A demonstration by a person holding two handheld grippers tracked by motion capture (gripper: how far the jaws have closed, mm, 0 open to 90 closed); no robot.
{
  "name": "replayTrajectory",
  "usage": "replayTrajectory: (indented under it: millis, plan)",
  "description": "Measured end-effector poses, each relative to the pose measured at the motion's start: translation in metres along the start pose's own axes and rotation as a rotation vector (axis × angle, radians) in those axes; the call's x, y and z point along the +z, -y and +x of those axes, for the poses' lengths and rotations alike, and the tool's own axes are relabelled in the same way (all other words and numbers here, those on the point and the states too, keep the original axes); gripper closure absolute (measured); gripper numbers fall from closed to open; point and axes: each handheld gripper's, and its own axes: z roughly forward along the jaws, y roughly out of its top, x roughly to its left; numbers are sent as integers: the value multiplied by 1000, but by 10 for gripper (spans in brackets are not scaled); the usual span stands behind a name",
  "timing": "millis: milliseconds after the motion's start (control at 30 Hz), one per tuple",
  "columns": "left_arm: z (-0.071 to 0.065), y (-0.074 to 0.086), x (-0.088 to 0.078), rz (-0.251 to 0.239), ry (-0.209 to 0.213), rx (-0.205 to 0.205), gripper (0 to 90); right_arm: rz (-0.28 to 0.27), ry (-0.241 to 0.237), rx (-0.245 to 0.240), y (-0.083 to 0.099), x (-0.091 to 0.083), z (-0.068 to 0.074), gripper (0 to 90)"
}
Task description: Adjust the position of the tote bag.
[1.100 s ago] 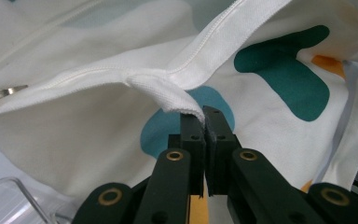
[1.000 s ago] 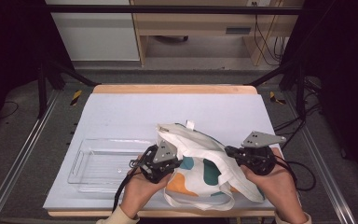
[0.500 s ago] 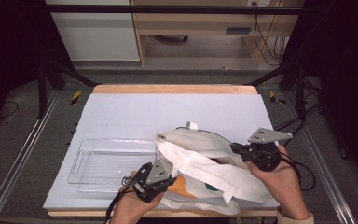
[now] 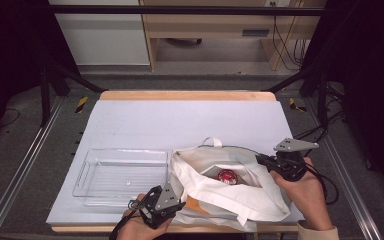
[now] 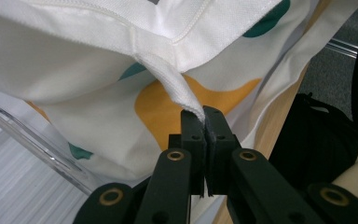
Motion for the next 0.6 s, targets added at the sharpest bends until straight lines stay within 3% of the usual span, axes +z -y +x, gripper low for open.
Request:
replayTrajectory:
  millis: [200,400,467,600]
  plan:
    - [0,4,2,18,12,0,883,30,8,21,10,9,-9,879]
    - [3,2,0,-24,11,-29,871,14,-12,-1,5,4,-2,879]
    - [4,0,-2,-34,9,-40,827,12,-19,-12,3,2,1,879]
    - [6,-5,-9,-72,-19,-56,656,9,-30,-24,1,0,6,879]
